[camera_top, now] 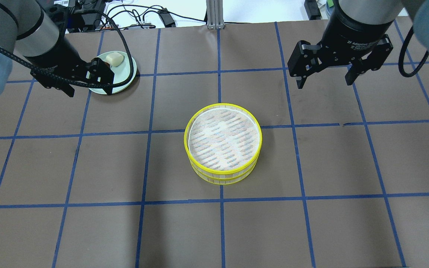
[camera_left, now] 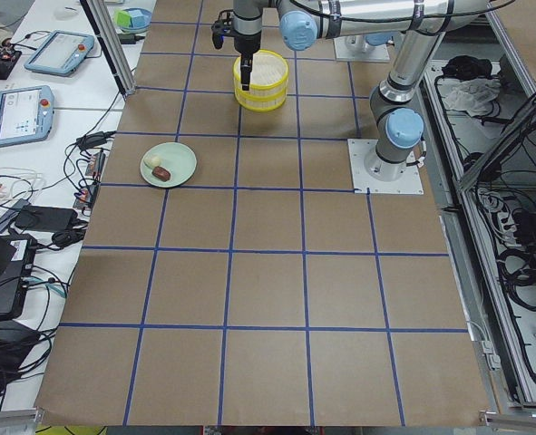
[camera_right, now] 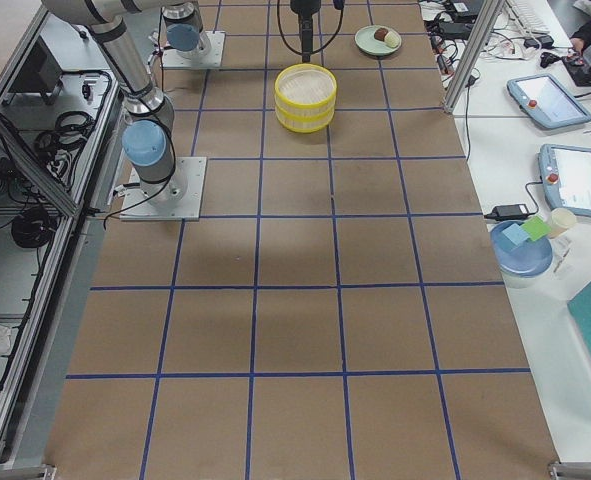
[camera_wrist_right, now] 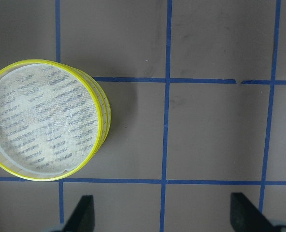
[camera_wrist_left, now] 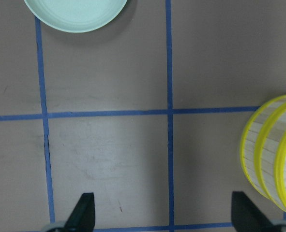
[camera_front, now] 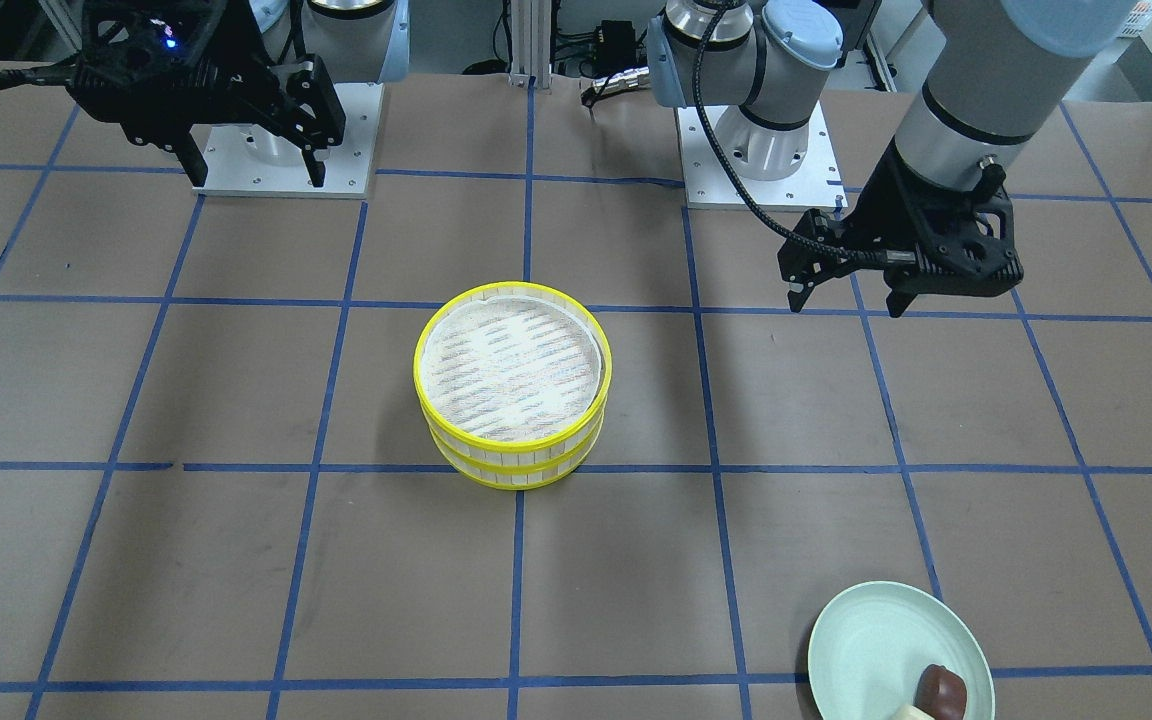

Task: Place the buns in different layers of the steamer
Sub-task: 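Reach the left gripper over the pale green bowl of buns, then grasp the white bun in the bowl with the left gripper and lift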

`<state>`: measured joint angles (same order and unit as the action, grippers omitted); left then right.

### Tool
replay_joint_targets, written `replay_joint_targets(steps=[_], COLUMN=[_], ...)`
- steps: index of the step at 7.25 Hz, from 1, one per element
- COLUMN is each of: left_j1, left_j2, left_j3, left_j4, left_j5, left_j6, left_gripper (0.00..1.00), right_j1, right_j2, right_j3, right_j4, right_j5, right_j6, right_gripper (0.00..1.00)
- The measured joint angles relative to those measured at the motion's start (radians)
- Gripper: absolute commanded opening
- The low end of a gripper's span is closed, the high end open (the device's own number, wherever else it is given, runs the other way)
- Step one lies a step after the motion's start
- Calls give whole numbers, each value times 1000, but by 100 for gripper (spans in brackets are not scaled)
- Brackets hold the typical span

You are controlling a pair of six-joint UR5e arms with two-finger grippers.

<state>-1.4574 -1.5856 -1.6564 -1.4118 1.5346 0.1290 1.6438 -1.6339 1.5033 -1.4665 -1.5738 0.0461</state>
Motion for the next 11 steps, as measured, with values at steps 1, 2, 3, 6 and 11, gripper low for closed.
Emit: replay_joint_targets(steps=[1,2,3,6,11], left_j1=[6,9,11,49,96], left_j2=[-36,-75,-114,-258,-501], left_j3=[0,1,1,14,121], left_j4=[70,145,227,485,743], left_j5=[4,8,11,12,1], left_j6=[47,119,174,386,580], left_gripper=[100,100,100,100,100], right_j1=[0,0,0,-1,0], right_j2=[0,0,0,-1,-1], right_j3=[0,0,0,0,1], right_j4=[0,0,0,2,2], right_j5=[0,0,0,0,0], right_j6=[0,0,0,0,0], right_gripper=[100,100,100,100,100])
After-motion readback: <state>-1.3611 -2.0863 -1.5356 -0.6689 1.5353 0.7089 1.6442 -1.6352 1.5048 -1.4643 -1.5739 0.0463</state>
